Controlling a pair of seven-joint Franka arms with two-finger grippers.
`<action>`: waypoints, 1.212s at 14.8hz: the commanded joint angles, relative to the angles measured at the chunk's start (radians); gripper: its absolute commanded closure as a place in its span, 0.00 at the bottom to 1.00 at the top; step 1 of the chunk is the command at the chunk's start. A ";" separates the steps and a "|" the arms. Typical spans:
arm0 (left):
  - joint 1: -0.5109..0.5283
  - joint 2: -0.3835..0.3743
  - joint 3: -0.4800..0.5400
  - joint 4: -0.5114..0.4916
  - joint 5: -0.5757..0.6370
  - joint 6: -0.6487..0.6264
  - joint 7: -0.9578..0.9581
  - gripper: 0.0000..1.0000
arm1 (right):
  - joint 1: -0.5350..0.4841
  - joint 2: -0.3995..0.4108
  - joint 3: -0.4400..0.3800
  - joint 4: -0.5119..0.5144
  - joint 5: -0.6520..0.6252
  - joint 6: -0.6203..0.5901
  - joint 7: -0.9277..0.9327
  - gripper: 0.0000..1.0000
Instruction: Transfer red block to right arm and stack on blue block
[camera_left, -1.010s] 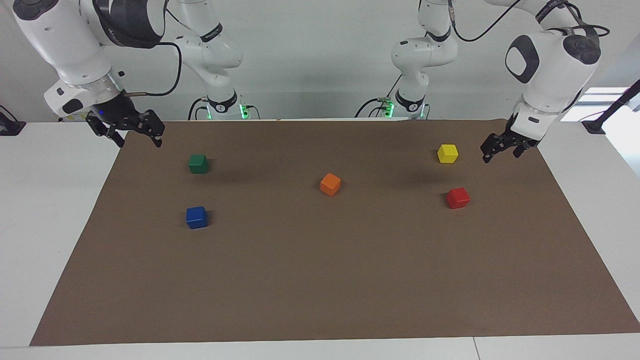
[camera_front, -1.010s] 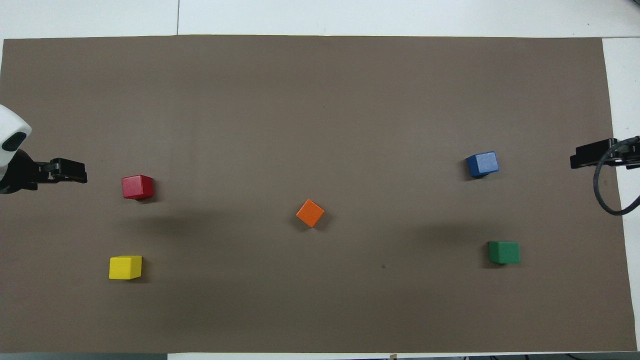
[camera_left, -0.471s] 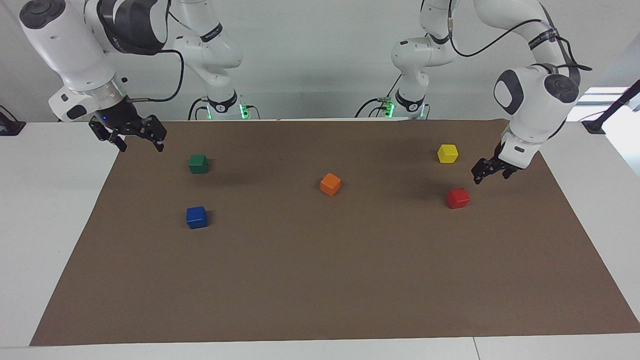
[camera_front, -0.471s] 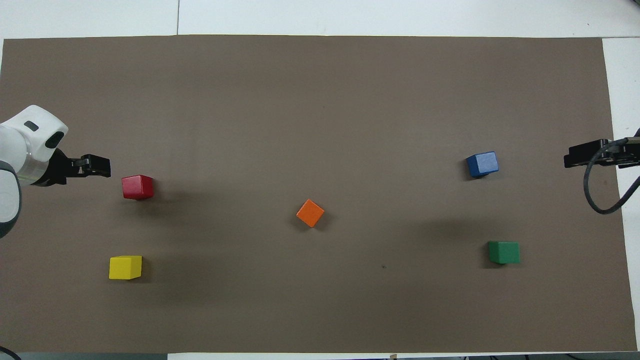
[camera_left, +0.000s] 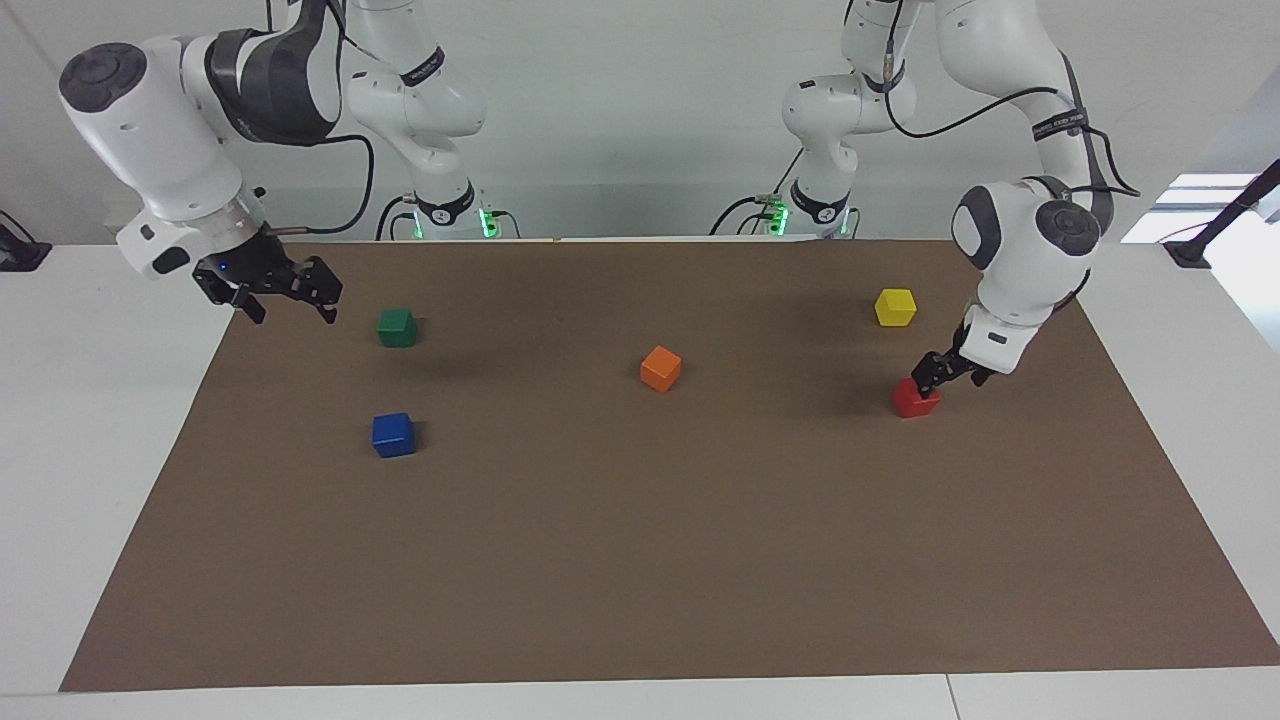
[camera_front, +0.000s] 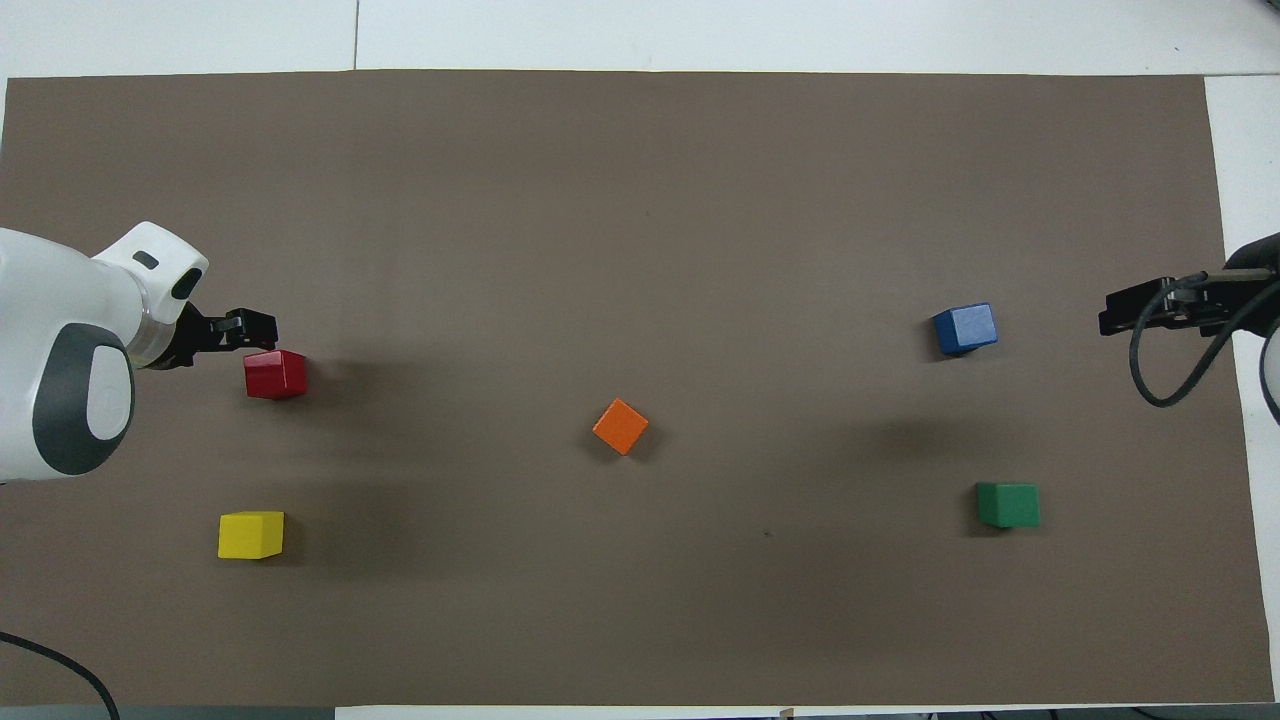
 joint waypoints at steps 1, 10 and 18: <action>-0.015 0.002 0.007 -0.031 0.009 0.042 -0.018 0.00 | -0.022 0.066 0.004 0.046 0.168 0.042 -0.078 0.00; -0.041 0.023 0.006 -0.126 0.009 0.163 -0.035 0.00 | -0.055 0.138 -0.002 -0.021 0.924 -0.037 -0.398 0.00; -0.069 0.025 0.006 -0.120 -0.020 0.154 -0.144 1.00 | -0.071 0.358 -0.002 -0.159 1.360 -0.367 -0.605 0.00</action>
